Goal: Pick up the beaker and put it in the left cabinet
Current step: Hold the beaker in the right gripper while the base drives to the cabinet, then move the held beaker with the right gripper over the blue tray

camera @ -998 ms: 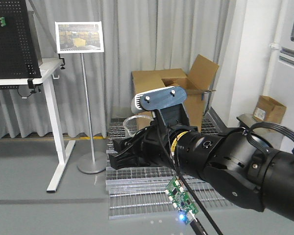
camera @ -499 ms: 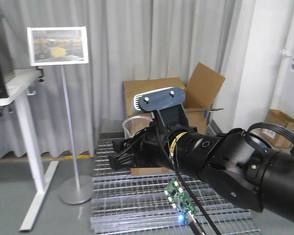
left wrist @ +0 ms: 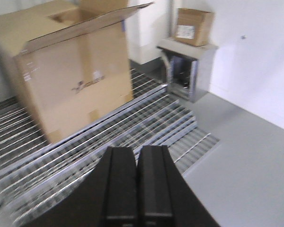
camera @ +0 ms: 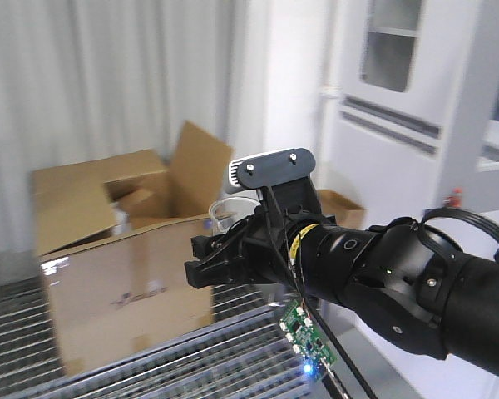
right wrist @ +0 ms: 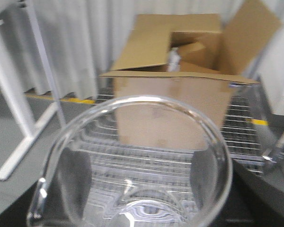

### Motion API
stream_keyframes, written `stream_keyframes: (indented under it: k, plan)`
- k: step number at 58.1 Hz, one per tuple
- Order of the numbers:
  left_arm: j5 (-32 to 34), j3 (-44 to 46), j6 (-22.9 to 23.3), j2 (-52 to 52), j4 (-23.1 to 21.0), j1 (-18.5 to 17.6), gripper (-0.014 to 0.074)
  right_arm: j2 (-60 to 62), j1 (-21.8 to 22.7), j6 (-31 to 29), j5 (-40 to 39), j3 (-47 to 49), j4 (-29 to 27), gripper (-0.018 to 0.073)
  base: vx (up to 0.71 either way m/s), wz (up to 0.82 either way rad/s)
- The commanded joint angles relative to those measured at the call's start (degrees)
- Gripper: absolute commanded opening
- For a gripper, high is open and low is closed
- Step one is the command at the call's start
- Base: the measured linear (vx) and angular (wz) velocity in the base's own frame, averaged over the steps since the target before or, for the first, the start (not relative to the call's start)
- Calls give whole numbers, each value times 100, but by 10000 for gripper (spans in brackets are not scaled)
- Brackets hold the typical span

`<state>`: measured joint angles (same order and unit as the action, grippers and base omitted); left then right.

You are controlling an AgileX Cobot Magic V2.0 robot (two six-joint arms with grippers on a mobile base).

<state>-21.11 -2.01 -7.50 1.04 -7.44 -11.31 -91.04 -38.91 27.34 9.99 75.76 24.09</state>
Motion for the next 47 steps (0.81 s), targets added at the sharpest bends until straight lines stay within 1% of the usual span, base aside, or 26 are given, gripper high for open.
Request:
stream_keyframes:
  k: [1, 25, 47]
  plan:
    - [468, 107, 7, 59, -57, -32, -6, 266, 18, -22, -462, 223, 58, 9, 39, -76]
    - [468, 107, 7, 59, -57, -32, -6, 266, 18, -22, -462, 223, 58, 9, 34, -74]
    - [468, 107, 7, 59, -57, -32, -6, 266, 18, -22, -470, 223, 58, 9, 25, -60]
